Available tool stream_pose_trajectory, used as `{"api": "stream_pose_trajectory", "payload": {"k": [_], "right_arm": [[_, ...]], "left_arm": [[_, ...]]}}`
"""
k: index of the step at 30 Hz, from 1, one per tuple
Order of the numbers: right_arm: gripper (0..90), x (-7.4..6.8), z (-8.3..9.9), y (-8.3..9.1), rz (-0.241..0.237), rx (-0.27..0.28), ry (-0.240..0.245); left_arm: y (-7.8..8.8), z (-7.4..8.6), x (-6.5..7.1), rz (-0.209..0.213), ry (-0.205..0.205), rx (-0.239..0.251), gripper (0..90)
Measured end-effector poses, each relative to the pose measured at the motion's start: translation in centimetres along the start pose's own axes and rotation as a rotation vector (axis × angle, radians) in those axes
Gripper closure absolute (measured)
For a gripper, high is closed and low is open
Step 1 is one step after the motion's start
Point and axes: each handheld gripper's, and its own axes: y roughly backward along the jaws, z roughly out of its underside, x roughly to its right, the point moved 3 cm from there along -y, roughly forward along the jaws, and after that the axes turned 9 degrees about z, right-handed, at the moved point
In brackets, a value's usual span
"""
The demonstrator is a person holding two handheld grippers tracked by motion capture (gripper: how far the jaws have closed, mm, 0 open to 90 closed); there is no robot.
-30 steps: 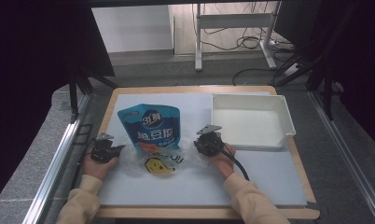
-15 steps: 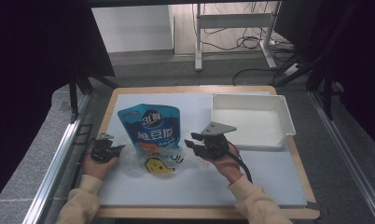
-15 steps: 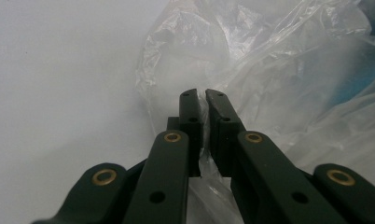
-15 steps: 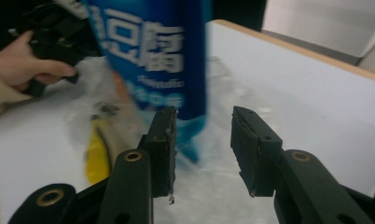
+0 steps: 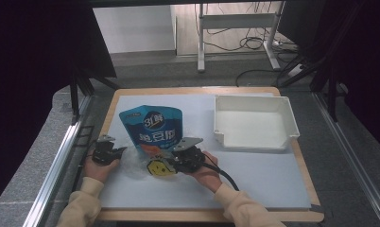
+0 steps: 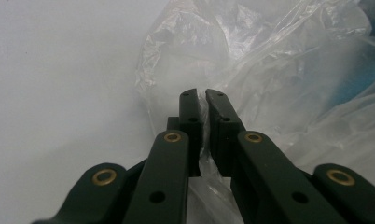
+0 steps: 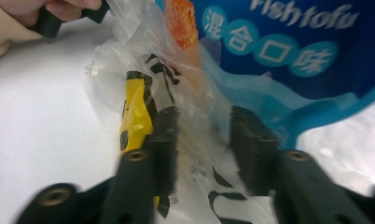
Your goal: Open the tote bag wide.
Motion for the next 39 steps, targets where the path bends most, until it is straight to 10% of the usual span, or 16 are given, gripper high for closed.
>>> {"api": "stream_pose_trajectory", "payload": {"k": [5, 22, 39], "right_arm": [[88.2, 0.1, 0.5, -0.8, 0.013, -0.027, 0.003], [89.0, -1.8, 2.7, 0.1, -0.181, -0.060, 0.007], [88.7, -3.8, 4.7, 0.2, -0.257, -0.145, 0.083]], "left_arm": [[0.0, 0.0, 0.0, 0.000, -0.001, 0.000, 86.0], [0.0, 0.0, 0.0, 0.003, -0.003, -0.002, 85.8], [0.1, 0.1, 0.0, 0.005, -0.006, -0.006, 85.6]]}}
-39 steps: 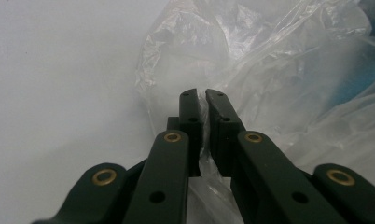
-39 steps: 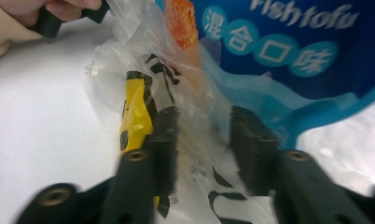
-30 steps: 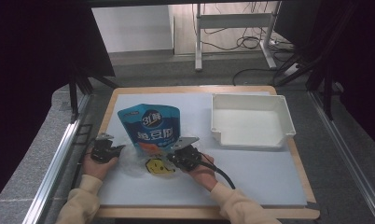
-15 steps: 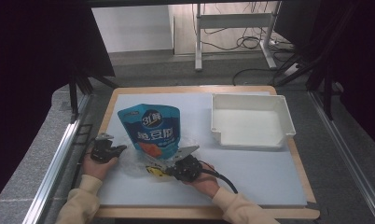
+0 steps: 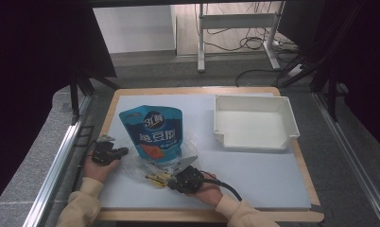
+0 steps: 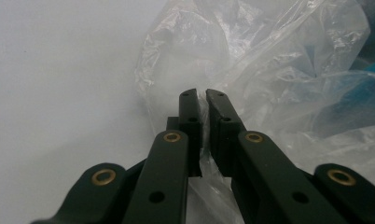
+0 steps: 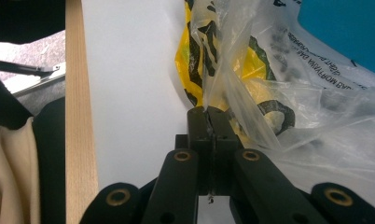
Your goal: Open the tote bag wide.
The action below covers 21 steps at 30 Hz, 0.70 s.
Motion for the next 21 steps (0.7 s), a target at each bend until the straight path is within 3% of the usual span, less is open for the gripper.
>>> {"api": "stream_pose_trajectory", "payload": {"k": [3, 8, 11, 16, 21], "right_arm": [[83.0, 0.3, -0.9, 1.2, -0.015, 0.052, -0.026], [82.8, 1.7, -3.8, 4.6, 0.059, 0.182, -0.050], [88.5, 3.2, -5.1, 5.2, 0.096, 0.205, -0.083], [88.8, 4.3, -6.0, 2.3, 0.134, 0.107, -0.077], [88.9, 2.6, -6.8, -1.2, 0.134, 0.055, -0.059]], "left_arm": [[0.0, 0.0, 0.0, 0.001, 0.000, -0.001, 85.6], [0.0, 0.0, 0.0, 0.000, 0.003, 0.000, 85.6], [0.0, 0.0, 0.0, -0.002, 0.003, -0.001, 85.6], [0.0, 0.0, 0.0, 0.003, 0.004, 0.001, 85.6], [0.0, 0.0, 0.0, 0.003, 0.000, -0.001, 85.6]]}}
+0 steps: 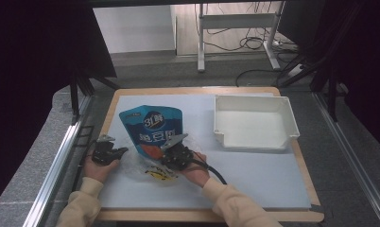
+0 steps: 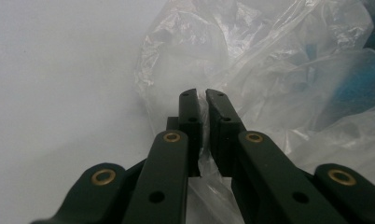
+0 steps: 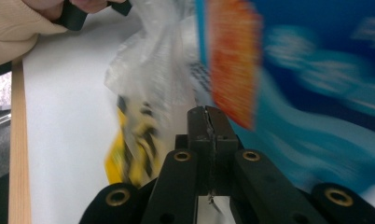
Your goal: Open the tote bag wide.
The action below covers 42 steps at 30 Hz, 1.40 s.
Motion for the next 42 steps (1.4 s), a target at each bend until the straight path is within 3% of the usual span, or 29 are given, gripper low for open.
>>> {"api": "stream_pose_trajectory", "payload": {"k": [3, 8, 16, 23, 28, 32, 35, 42], "right_arm": [[88.8, -1.5, -0.3, -1.6, 0.009, -0.012, 0.031], [88.9, -3.2, 0.1, -3.9, -0.060, -0.046, 0.007], [88.9, -6.1, 1.4, -4.2, -0.135, -0.059, 0.075], [88.8, -6.1, 1.6, -3.6, -0.142, -0.050, 0.064], [88.8, -4.6, -0.8, -2.6, -0.070, 0.036, 0.004], [88.8, -3.9, -2.4, -3.1, -0.031, 0.085, -0.037], [88.8, -4.6, -2.5, -4.2, -0.051, 0.073, -0.042], [88.8, -7.2, -1.1, -5.6, -0.099, -0.015, 0.042]], "left_arm": [[0.0, 0.0, 0.0, 0.001, -0.001, 0.001, 85.6], [0.0, 0.0, 0.0, 0.000, -0.003, 0.001, 85.5], [0.0, 0.0, 0.0, -0.002, 0.001, 0.000, 85.5], [0.0, 0.0, 0.0, 0.000, 0.004, -0.001, 85.4], [0.0, 0.0, 0.0, -0.003, 0.004, 0.000, 85.4], [0.0, 0.0, 0.0, 0.000, 0.003, 0.001, 85.4], [0.0, 0.0, 0.0, 0.001, 0.002, 0.000, 85.4], [0.0, 0.0, 0.0, 0.002, 0.002, -0.001, 85.4]]}}
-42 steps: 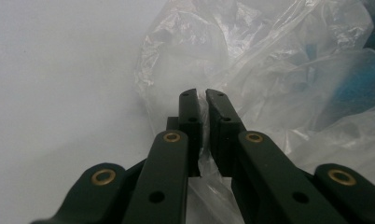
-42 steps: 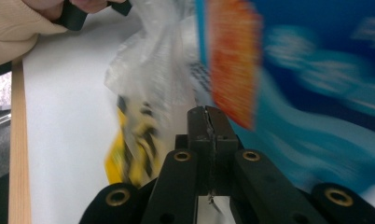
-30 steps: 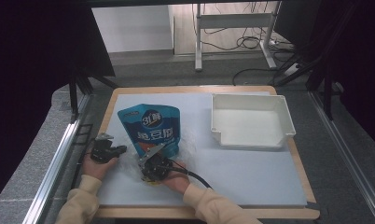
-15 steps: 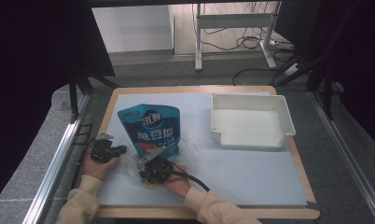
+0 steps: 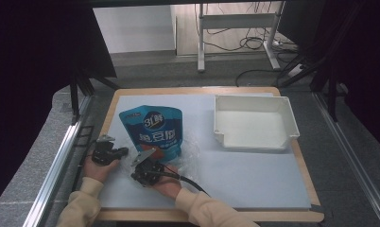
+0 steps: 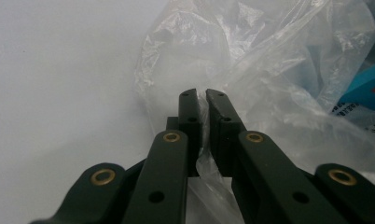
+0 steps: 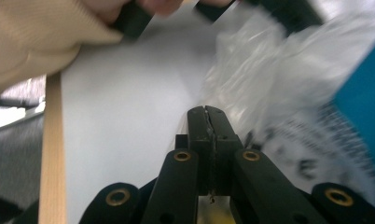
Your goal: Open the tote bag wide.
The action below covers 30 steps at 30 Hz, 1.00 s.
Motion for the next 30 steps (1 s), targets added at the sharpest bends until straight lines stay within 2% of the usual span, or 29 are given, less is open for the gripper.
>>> {"api": "stream_pose_trajectory", "payload": {"k": [3, 6, 8, 10, 13, 16, 19, 22, 26, 28, 30], "right_arm": [[88.8, -0.4, 0.6, -0.2, -0.001, -0.021, 0.025], [88.8, -0.2, 0.9, -0.1, -0.005, -0.028, 0.012], [88.8, 0.0, 0.8, 0.4, -0.009, -0.015, 0.007], [88.8, 0.2, 0.6, 1.6, -0.008, 0.014, 0.002], [88.8, 1.0, 0.1, 4.6, 0.008, 0.076, -0.006], [88.8, 2.3, 0.1, 7.7, 0.035, 0.125, -0.017], [88.8, 3.8, 0.8, 10.6, 0.085, 0.161, -0.042], [88.8, 5.9, 1.6, 12.7, 0.131, 0.169, -0.080], [88.9, 9.4, 2.7, 13.8, 0.183, 0.177, -0.161], [88.8, 11.0, 3.3, 13.8, 0.198, 0.183, -0.206], [88.9, 12.3, 3.8, 13.4, 0.228, 0.172, -0.230]], "left_arm": [[0.0, 0.0, 0.0, -0.005, -0.001, 0.001, 85.4], [0.0, 0.0, 0.1, -0.006, -0.001, 0.002, 85.4], [0.0, 0.0, 0.1, -0.006, -0.003, 0.002, 85.3], [0.0, 0.0, 0.0, -0.002, -0.002, 0.003, 85.3], [0.0, 0.0, 0.0, 0.003, 0.003, 0.007, 85.3], [0.0, 0.1, 0.0, 0.001, 0.004, 0.009, 85.3], [0.0, 0.1, 0.0, -0.002, 0.004, 0.010, 85.3], [0.0, 0.1, 0.0, -0.003, 0.006, 0.011, 85.3], [0.0, 0.1, 0.1, -0.004, 0.007, 0.012, 85.3], [0.0, 0.1, 0.0, -0.004, 0.008, 0.011, 85.3], [0.0, 0.1, 0.0, -0.003, 0.008, 0.012, 85.3]]}}
